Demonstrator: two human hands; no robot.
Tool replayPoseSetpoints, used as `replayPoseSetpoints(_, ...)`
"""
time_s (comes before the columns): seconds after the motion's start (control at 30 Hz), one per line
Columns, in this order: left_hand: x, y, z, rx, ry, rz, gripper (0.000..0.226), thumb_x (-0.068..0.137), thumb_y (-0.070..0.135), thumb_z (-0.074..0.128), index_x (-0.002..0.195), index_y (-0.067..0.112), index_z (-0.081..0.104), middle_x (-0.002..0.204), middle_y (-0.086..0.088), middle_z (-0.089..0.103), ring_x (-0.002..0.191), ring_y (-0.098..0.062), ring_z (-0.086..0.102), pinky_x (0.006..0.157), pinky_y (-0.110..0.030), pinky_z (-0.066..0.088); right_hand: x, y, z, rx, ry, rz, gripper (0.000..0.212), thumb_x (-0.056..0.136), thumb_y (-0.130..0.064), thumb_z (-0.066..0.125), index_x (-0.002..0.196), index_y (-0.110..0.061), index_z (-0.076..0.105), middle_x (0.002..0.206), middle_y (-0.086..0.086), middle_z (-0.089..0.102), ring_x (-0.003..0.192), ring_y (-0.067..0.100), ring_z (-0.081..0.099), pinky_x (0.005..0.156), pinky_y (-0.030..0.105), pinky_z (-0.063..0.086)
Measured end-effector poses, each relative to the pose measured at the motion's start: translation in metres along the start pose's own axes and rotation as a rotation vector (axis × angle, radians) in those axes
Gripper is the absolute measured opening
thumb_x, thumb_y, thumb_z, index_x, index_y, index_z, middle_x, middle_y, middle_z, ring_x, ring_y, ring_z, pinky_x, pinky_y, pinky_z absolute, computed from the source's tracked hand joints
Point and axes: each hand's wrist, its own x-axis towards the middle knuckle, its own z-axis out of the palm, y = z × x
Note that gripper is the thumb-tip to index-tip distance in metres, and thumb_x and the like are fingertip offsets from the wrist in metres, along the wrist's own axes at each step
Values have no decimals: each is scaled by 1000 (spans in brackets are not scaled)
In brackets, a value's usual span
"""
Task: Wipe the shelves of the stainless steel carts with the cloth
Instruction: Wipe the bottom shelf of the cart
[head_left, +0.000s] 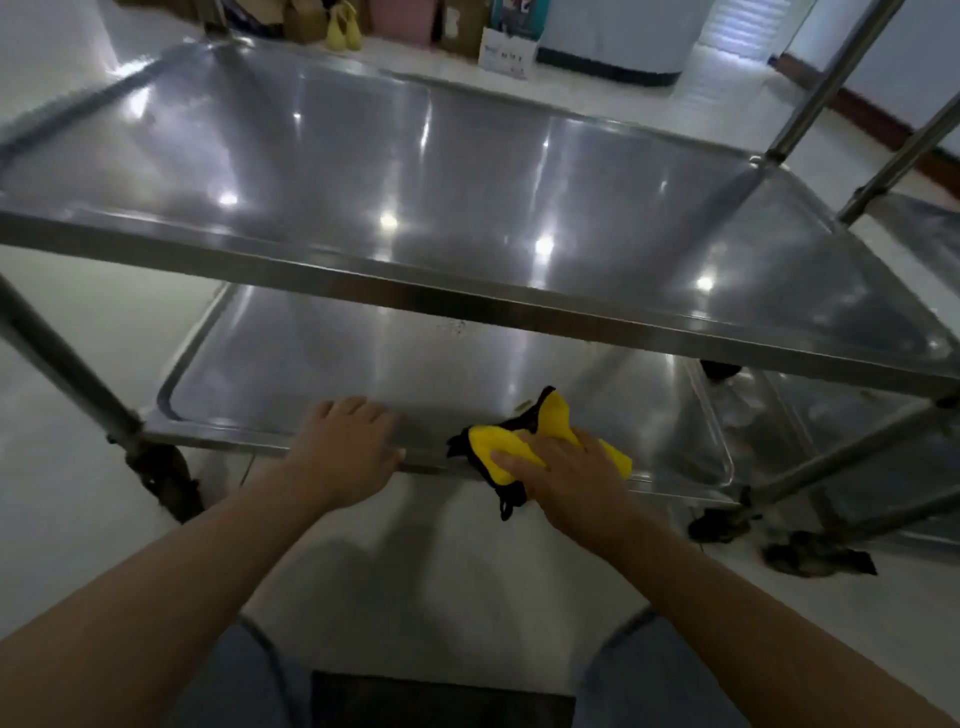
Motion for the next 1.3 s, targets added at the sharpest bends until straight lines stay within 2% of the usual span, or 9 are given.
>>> replayPoseSetpoints(0.13,18,-23,42,-22,-68,-181,58,97,47,38,148,20,27,158,-5,22,145,-24,18,116,-46,20,24,13,47,198,42,308,73,73,4,71,137,-25,52,101,7,69,74,38,64,52,39,51)
replayPoseSetpoints(0.23,21,-39,67,-20,-155,-219,74,93,60,39,152,23,14,161,-4,9,148,-25,10,117,-52,14,30,12,87,454,-91,671,54,98,-15,50,148,-28,36,124,12,59,103,37,59,77,45,51)
replayPoseSetpoints(0.3,22,-51,71,-35,-220,-236,91,85,72,42,153,23,7,162,-6,2,148,-28,4,116,-55,10,30,0,109,430,-345,770,55,101,-38,40,152,-33,19,154,11,30,139,36,30,106,55,34)
replayPoseSetpoints(0.4,26,-66,76,-39,-268,-266,104,78,78,46,153,22,0,162,-6,-3,148,-30,0,117,-58,9,24,-17,123,262,-506,731,60,98,-56,27,148,-47,-4,162,-5,-8,149,26,-5,111,63,14)
replayPoseSetpoints(0.5,29,-71,87,-21,-278,-264,105,81,76,45,153,20,-7,162,-2,-9,149,-28,-3,115,-61,8,18,8,122,312,-621,663,58,93,-62,12,147,-50,-8,162,-8,-12,149,24,-10,114,62,10)
replayPoseSetpoints(0.77,32,-77,101,140,-336,-116,135,70,67,69,144,17,-31,154,-14,-32,142,-40,-22,115,-61,-3,38,14,116,333,-732,882,59,103,-47,27,152,-39,-4,161,-4,-15,148,27,-12,115,62,5)
replayPoseSetpoints(0.93,36,-85,106,169,-330,-91,134,73,53,75,144,17,-32,153,-13,-34,141,-40,-25,115,-62,-2,78,-49,119,271,-592,1090,58,102,-48,26,152,-40,-3,162,4,-9,147,35,-5,112,66,8)
replayPoseSetpoints(1.13,35,-91,108,180,-346,-66,120,81,49,64,143,16,-33,153,-13,-35,141,-40,-27,114,-62,-3,133,-136,138,319,-504,745,57,102,-45,28,148,-48,-5,162,-1,-12,147,31,-13,110,70,4)
replayPoseSetpoints(1.3,33,-95,99,111,-380,-59,113,83,54,59,146,19,-29,155,-9,-32,143,-36,-25,116,-59,-2,124,-105,138,340,-495,530,55,102,-46,30,147,-53,-1,162,-7,-7,149,22,-9,112,61,12)
